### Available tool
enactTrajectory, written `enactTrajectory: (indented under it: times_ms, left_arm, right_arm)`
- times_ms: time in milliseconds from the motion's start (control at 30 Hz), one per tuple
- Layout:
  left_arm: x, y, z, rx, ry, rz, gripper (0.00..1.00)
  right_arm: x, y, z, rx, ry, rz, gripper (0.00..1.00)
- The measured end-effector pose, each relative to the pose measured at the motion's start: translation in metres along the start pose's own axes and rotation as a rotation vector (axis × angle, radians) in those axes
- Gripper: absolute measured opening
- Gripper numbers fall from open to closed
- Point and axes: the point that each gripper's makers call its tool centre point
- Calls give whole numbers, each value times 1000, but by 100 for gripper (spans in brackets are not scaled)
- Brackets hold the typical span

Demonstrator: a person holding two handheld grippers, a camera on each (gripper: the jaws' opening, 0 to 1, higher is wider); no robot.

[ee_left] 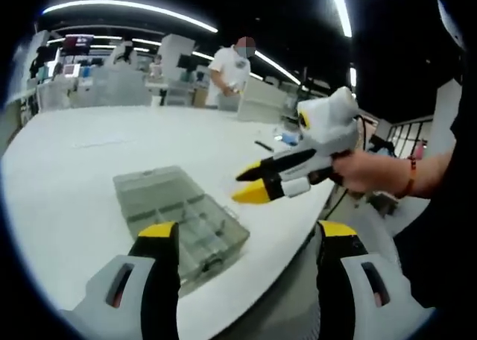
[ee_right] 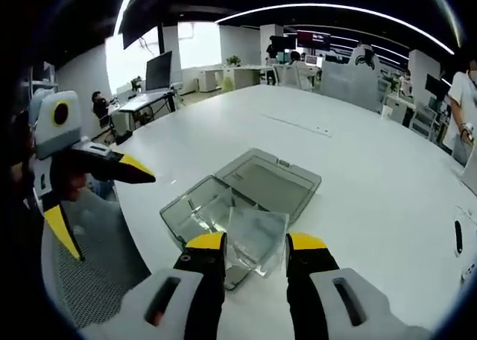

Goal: Insert the divider into the dual guide fixture by aligning both edges with the guide slots and pushing it downward to the bottom, including one-sided entry, uneven engagement, binding, and posture correction.

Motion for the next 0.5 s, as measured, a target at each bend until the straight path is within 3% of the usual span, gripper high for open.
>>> enactTrajectory:
  times_ms: [167, 500]
  left_arm:
    - [2, 1, -3, 7, 4, -8, 73]
    - [4, -1, 1, 41, -65, -33, 65]
  right_arm:
    - [7, -6, 4, 10, -8, -19, 27]
    - [18, -13, 26, 39, -45, -44, 27]
Point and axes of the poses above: the point that each gripper's makers call its tool centre point, and the gripper's own axes: y roughly forward along the fingers, z roughly to its left, x roughly out of its top, and after that the axes turned 4 degrees about -y, right-handed
